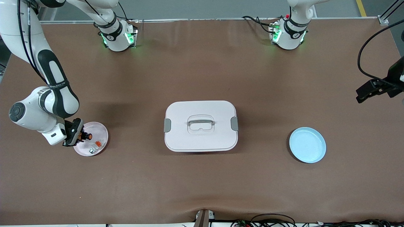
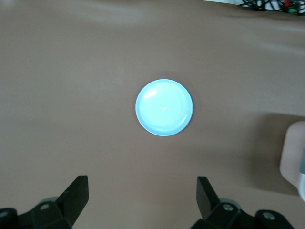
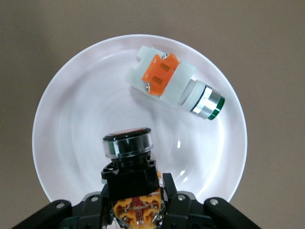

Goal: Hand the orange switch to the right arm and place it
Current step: 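Lower the switch onto the white plate while the left gripper retracts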

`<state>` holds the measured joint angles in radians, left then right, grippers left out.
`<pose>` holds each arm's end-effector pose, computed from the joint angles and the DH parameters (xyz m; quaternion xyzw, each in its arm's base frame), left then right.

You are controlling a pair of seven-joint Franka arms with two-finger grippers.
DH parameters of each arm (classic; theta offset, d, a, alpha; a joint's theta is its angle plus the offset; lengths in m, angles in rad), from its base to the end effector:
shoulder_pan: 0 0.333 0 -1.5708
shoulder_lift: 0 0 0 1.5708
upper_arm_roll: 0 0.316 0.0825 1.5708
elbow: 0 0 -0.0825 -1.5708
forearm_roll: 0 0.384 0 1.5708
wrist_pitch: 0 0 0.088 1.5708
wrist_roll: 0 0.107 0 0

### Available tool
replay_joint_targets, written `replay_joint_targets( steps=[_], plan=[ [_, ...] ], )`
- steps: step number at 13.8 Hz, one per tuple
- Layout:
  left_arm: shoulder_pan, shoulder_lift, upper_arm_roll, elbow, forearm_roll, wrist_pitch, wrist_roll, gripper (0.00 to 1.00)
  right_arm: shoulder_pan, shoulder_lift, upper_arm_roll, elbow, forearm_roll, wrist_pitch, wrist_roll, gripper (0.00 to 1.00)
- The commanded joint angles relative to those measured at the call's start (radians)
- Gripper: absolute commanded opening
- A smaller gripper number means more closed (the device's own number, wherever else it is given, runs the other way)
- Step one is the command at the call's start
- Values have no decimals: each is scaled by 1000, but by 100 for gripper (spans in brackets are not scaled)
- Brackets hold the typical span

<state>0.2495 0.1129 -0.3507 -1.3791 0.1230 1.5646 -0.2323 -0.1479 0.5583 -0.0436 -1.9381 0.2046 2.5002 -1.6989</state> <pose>0.5868 -0.0326 0.6539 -0.9959 -0.0700 -0.0460 0.0350 0.6111 -0.1189 0.1937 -0.7796 -0.6242 -0.0421 0.0268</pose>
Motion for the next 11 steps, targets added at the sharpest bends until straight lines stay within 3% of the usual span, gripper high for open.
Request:
replay_joint_targets(
  steps=[1, 3, 6, 11],
  plan=[
    [-4, -50, 1, -37, -40, -12, 5, 100, -18, -8, 18, -13, -31, 11, -12, 0],
    [-83, -102, 65, -102, -58, -12, 4, 100, -18, -8, 18, -12, -50, 11, -8, 0],
    [-281, -159, 306, -156, -150, -41, 5, 100, -24, -2, 16, -12, -51, 13, -7, 0],
    [-392, -191, 404, -181, -152, -64, 2, 100, -27, 21, 18, -12, -50, 26, 2, 0]
  ],
)
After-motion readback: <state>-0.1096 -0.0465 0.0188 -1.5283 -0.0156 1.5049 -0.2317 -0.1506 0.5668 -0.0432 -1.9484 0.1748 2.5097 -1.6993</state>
